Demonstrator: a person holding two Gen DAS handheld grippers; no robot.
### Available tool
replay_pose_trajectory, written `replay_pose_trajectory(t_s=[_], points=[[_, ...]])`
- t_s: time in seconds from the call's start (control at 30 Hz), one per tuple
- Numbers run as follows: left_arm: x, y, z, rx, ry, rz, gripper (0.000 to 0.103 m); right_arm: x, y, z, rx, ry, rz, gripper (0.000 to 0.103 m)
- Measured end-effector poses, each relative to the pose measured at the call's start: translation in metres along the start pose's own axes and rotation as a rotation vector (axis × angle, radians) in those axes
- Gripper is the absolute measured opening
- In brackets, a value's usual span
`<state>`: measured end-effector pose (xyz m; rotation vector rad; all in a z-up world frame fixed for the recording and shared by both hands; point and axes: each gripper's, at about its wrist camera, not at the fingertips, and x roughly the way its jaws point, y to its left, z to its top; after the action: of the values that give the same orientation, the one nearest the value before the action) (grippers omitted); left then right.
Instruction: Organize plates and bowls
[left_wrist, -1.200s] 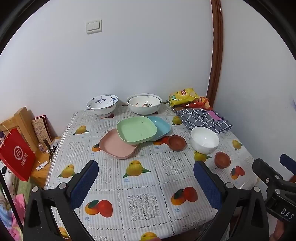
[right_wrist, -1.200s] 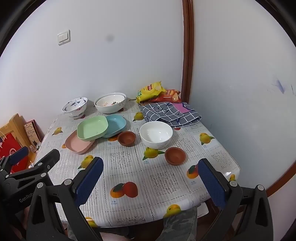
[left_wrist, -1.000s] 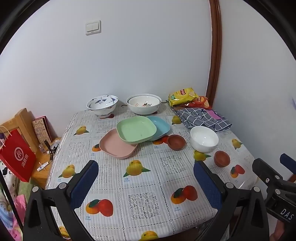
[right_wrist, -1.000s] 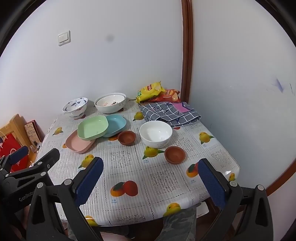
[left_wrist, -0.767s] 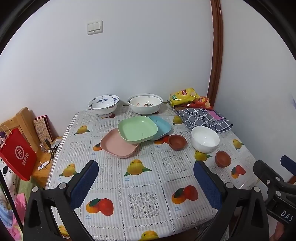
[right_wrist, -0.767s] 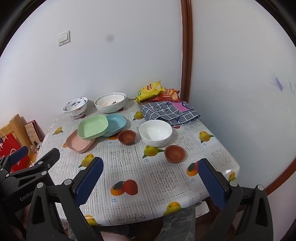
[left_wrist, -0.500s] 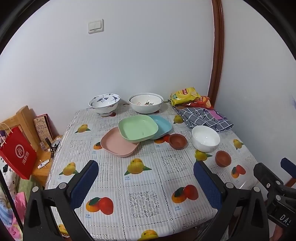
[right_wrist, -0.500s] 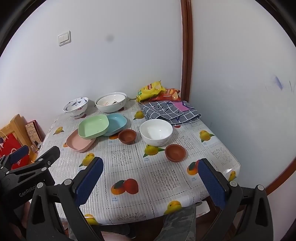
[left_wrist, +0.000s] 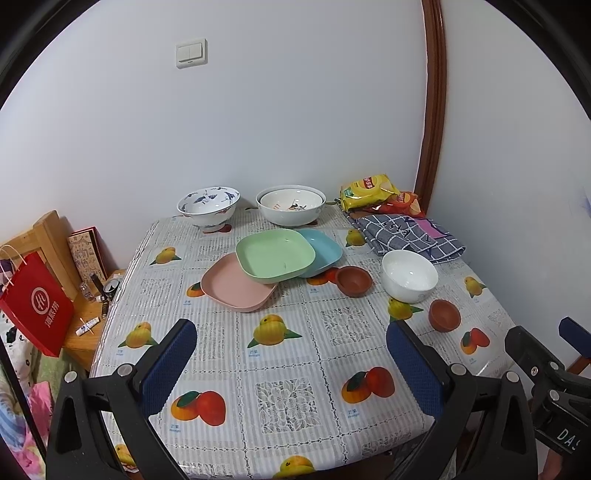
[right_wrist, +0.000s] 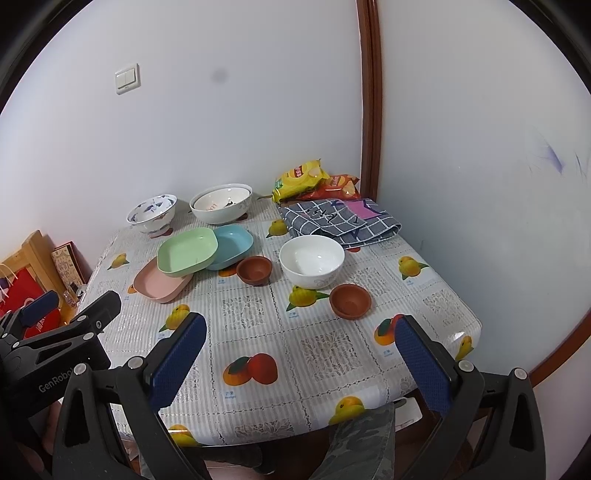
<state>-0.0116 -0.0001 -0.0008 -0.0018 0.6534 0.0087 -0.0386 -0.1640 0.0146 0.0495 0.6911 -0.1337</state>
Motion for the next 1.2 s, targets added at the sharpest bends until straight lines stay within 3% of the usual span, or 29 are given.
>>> replay_pose_trajectory(t_s=[1.2], points=[[-0.0044, 0.0013, -0.0033, -0.001, 0.001, 0.001, 0.103, -0.0052, -0.0006, -0.0034, -0.004, -0.013, 0.010, 0.101]])
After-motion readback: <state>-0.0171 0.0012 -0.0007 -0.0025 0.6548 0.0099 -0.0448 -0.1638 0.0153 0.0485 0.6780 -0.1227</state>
